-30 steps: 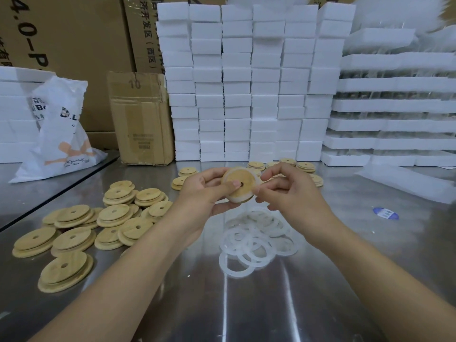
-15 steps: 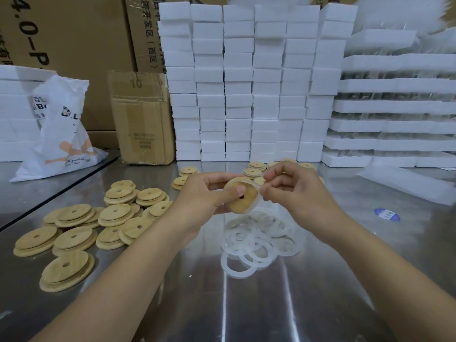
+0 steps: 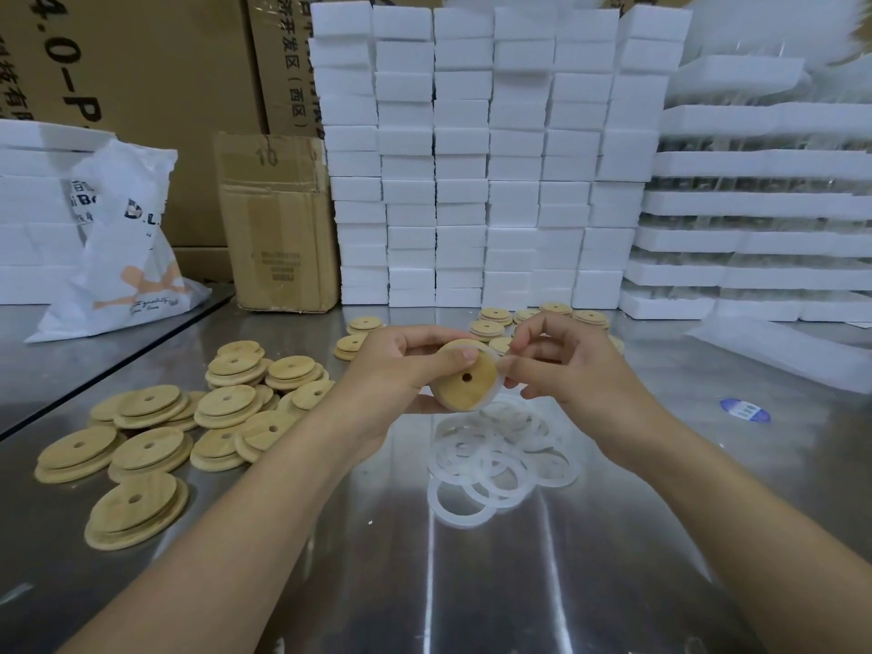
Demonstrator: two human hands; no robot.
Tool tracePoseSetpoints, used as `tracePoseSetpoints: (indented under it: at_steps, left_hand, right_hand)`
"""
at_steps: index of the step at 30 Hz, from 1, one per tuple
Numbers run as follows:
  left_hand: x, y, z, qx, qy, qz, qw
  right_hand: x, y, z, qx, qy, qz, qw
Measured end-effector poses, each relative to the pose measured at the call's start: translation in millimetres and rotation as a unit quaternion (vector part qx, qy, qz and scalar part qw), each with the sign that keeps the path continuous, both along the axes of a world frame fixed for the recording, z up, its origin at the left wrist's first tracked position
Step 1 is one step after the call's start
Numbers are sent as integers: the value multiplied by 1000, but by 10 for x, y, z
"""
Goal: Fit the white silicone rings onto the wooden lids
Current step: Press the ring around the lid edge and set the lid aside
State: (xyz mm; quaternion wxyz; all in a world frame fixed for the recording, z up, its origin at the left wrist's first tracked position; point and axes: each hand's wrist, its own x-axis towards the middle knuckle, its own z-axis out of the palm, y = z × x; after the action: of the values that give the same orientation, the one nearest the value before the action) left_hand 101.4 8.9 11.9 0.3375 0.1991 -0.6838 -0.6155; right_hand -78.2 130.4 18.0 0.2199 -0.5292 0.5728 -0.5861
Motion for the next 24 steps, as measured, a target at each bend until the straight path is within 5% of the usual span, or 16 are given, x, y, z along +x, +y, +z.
tracePoseSetpoints:
  at_steps: [24]
  left_hand:
    - [-183, 115, -127, 119, 92, 45, 988]
  right_hand:
    - [81, -103, -146, -29, -6, -31, 999]
